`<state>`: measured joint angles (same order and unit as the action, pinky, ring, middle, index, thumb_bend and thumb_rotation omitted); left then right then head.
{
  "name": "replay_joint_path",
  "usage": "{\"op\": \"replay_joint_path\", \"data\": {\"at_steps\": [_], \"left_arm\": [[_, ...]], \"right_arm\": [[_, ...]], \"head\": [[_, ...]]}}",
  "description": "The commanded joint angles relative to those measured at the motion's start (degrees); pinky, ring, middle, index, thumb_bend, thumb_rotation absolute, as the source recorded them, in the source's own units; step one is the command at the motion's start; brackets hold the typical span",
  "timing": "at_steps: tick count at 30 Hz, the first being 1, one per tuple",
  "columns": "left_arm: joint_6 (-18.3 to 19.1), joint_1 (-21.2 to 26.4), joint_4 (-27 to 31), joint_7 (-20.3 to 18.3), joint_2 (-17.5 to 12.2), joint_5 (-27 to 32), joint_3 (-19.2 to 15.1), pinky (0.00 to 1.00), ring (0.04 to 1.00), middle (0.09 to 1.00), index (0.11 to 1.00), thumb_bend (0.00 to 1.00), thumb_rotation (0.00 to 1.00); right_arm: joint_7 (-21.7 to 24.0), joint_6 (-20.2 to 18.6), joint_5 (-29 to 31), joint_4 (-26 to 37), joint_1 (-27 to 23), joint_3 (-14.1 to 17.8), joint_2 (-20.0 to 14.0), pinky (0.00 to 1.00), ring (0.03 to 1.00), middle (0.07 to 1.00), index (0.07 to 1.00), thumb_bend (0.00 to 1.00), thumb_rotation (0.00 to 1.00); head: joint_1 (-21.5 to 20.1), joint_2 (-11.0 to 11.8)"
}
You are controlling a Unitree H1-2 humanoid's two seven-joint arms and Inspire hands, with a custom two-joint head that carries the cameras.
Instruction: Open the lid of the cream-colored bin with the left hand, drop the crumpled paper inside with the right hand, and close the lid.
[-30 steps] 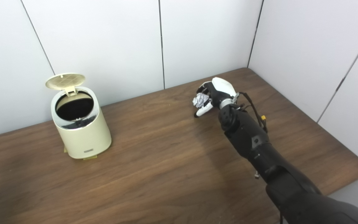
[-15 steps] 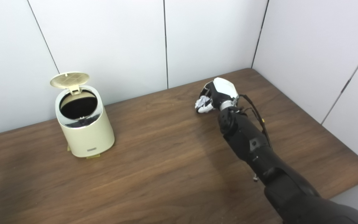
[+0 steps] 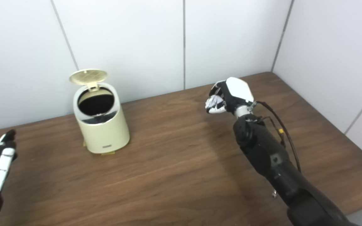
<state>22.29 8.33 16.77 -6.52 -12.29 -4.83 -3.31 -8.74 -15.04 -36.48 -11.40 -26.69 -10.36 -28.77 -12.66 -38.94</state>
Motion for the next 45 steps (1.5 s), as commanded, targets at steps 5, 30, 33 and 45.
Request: {"op": "replay_joint_path", "data": {"at_steps": [5,30,33,45], "left_arm": [[-3.8,-0.7,0.1,1.2,0.8,-0.6,0.4,1.00,0.993,0.994,0.993,0.59,0.85],[-7.5,-3.2,-1.5,4.0,2.9,-4.3,2.3,1.00,0.999,0.979,1.000,0.65,0.86],[-7.1,-3.4,-1.4,4.0,2.9,-4.7,2.4,1.00,1.000,0.986,1.000,0.65,0.86],[-7.5,-3.4,-1.5,4.6,3.6,-5.1,2.7,1.00,1.000,0.983,0.998,0.64,0.85]], "right_arm": [[3.8,-1.7,-3.4,14.5,-1.3,-0.3,2.2,0.39,0.370,0.503,0.545,0.49,0.00],[4.5,4.4,-5.3,10.7,-12.8,-4.3,21.0,0.28,0.378,0.498,0.549,0.49,0.00],[2.9,5.2,-5.3,7.3,-13.8,-4.4,22.5,0.28,0.372,0.492,0.557,0.49,0.00],[-1.3,6.4,-6.0,-2.4,-16.9,-6.5,27.5,0.27,0.381,0.492,0.568,0.48,0.00]], "head": [[6.2,0.7],[12.8,2.4],[12.6,2.8],[12.2,2.5]]}}
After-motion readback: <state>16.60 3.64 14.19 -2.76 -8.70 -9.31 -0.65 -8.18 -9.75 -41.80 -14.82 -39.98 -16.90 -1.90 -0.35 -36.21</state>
